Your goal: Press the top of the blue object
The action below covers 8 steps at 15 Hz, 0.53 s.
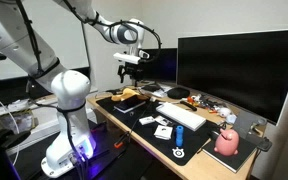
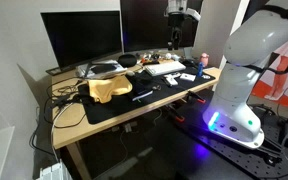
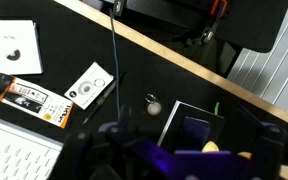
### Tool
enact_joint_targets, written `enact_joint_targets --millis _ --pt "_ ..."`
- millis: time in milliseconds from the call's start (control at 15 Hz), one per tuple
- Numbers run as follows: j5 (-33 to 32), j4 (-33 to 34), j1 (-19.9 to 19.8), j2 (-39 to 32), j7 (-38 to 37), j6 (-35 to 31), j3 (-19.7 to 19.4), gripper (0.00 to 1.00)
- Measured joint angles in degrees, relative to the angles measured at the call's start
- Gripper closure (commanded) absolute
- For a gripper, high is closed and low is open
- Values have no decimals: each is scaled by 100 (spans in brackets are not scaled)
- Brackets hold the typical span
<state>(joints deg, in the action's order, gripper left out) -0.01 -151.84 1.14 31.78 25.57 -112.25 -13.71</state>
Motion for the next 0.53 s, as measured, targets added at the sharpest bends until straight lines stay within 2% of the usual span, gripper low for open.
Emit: enact_joint_targets --millis 533 --pt "0 -1 -66 -47 5 -22 -7 0"
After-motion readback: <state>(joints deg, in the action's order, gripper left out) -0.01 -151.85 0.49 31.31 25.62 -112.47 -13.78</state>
